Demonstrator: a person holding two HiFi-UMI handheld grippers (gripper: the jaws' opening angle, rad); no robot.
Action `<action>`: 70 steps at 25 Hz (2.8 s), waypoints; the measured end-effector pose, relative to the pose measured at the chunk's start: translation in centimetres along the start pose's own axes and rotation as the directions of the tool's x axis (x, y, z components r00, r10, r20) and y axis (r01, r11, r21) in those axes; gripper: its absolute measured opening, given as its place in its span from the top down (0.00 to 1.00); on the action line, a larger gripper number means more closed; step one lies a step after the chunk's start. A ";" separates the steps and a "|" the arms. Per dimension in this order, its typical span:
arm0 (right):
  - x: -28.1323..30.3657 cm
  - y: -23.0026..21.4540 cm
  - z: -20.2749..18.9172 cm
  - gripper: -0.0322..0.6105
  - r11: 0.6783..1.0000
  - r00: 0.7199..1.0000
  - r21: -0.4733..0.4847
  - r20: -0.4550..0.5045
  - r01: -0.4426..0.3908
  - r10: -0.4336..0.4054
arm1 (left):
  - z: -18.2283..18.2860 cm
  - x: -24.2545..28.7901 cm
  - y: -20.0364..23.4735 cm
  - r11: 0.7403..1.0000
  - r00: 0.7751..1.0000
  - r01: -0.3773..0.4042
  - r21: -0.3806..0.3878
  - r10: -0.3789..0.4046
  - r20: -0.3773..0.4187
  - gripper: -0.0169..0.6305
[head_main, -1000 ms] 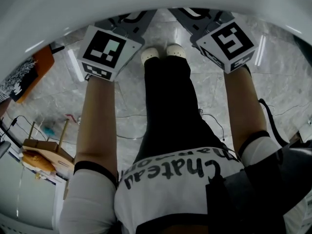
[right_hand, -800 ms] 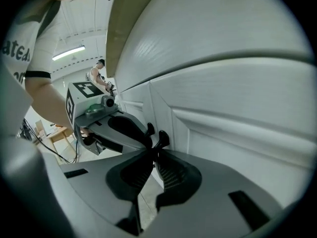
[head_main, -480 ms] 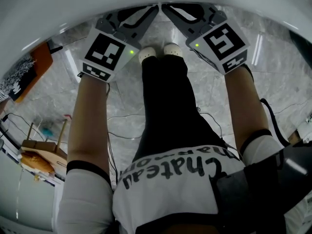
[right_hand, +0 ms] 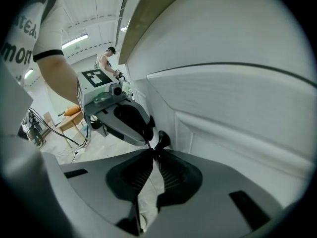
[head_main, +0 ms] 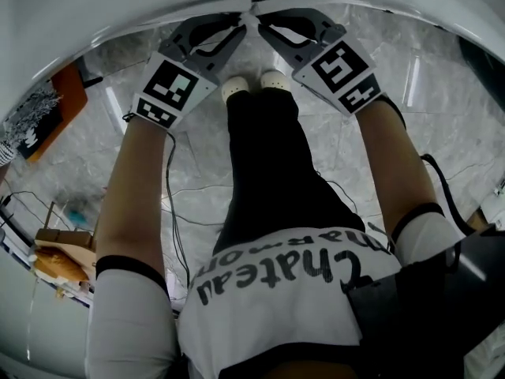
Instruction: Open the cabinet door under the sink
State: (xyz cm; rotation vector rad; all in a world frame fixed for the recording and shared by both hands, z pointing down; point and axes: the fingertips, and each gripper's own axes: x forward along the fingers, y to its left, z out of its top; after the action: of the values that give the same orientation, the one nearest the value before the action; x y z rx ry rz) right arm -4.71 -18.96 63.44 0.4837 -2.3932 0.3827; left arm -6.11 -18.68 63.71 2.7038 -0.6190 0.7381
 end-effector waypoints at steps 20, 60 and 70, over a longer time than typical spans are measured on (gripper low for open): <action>-1.6 2.9 -2.7 0.89 0.999 0.986 -0.020 -0.163 -0.030 0.026 | -2.7 -1.8 -3.5 0.999 0.985 0.038 -0.018 -0.041 -0.171 0.93; -7.4 7.3 -9.8 0.89 0.969 0.921 -0.188 -0.381 -0.162 0.080 | -7.7 -5.9 -8.5 0.994 0.915 0.106 0.031 -0.086 -0.394 0.91; -9.0 8.1 -11.9 0.89 0.958 0.895 -0.209 -0.437 -0.196 0.087 | -9.2 -7.5 -9.3 0.988 0.892 0.149 0.049 -0.113 -0.438 0.90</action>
State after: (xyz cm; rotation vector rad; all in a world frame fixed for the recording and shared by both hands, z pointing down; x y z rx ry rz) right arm 4.72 -4.97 65.16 0.0924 -2.0148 0.2176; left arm -11.45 -4.73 66.03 2.4880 -0.2982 1.3009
